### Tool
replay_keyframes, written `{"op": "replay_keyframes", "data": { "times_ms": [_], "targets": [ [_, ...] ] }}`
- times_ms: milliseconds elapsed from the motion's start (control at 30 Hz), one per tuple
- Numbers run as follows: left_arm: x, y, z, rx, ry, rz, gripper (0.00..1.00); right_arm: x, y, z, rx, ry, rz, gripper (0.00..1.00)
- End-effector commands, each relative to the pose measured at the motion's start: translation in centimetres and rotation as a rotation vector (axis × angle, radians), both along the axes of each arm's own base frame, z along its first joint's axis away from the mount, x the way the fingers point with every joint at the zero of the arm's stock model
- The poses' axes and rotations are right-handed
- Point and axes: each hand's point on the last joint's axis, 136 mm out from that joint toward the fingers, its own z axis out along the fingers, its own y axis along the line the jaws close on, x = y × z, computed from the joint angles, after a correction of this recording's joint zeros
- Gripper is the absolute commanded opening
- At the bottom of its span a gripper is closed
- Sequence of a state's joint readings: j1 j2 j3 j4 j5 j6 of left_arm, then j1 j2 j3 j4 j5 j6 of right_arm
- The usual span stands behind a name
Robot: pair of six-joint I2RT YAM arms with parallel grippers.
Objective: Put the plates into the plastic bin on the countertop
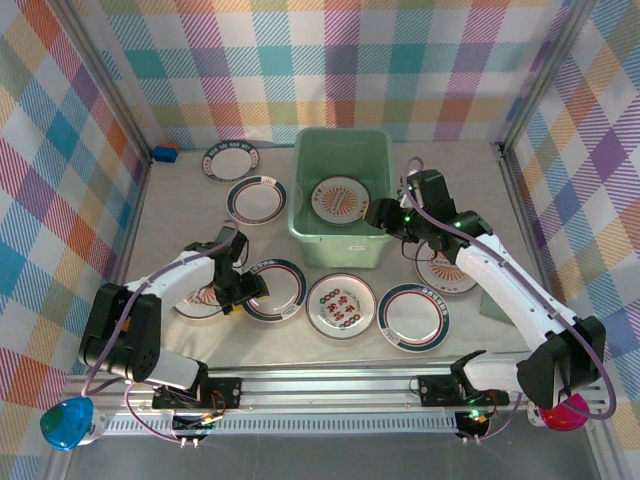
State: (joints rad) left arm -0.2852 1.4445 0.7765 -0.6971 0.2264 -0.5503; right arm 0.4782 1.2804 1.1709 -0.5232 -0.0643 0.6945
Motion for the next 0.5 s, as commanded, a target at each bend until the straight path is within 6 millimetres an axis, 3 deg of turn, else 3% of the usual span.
{"op": "replay_keyframes", "data": {
  "times_ms": [0, 467],
  "targets": [
    [0.2, 0.3, -0.2, 0.006, -0.004, 0.013, 0.67, -0.6, -0.1, -0.2, 0.007, -0.006, 0.002, 0.55],
    [-0.1, 0.6, -1.5, 0.015, 0.001, 0.022, 0.56, -0.9, -0.6, -0.6, 0.001, -0.002, -0.021, 0.48]
  ]
}}
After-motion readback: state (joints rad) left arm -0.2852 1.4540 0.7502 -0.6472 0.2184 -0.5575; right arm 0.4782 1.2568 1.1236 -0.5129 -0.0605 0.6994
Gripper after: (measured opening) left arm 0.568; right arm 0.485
